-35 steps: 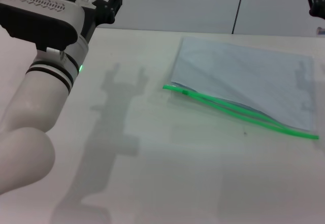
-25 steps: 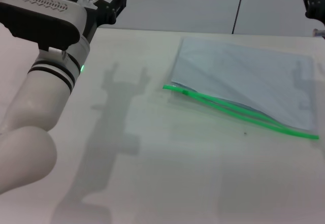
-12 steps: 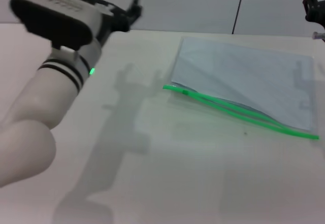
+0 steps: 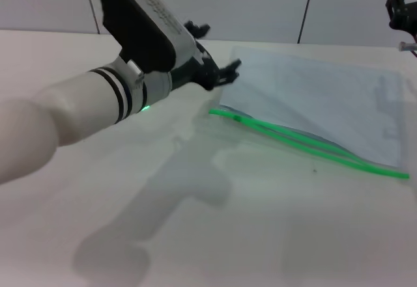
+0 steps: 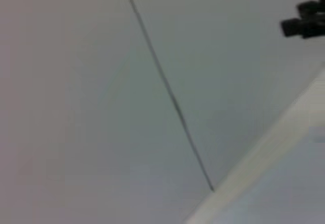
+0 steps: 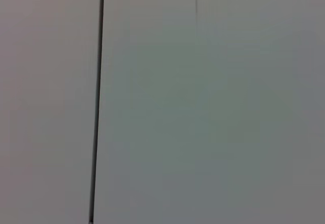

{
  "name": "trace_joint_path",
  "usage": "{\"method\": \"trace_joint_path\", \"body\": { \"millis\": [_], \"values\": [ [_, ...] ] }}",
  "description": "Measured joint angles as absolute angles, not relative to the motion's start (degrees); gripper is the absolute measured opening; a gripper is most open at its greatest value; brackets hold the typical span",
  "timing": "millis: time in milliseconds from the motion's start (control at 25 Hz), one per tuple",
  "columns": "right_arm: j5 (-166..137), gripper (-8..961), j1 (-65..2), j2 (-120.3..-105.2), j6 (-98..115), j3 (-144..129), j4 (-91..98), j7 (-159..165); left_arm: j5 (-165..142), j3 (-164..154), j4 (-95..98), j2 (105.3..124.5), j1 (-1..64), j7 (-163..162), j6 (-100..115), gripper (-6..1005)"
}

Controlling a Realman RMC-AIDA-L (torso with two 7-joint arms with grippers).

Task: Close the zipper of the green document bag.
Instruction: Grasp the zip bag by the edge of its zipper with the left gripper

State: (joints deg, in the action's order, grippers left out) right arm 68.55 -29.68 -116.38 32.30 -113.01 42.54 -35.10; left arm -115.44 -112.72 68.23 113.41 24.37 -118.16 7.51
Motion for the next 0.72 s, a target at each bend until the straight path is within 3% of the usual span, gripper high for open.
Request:
{"method": "trace_joint_path", "body": {
  "millis": [280,560,720],
  "values": [
    [68.6,551,-29.7,-116.36,32.3,-112.9,42.0,-35.0,-123.5,-108.1,72.5,112.81,23.8,-115.2,22.0,863],
    [68.6,550,-30.4,-116.36,32.3,-112.9,41.2,-34.2,-140.1,-101.8,76.1,116.08,23.5,-115.7,34.3,861],
    [68.6,549,-31.0,-116.37,32.0,-113.0,40.3,-33.7,-144.8,-102.7,76.5,116.25,24.2,-115.9,35.7,861]
  ]
}}
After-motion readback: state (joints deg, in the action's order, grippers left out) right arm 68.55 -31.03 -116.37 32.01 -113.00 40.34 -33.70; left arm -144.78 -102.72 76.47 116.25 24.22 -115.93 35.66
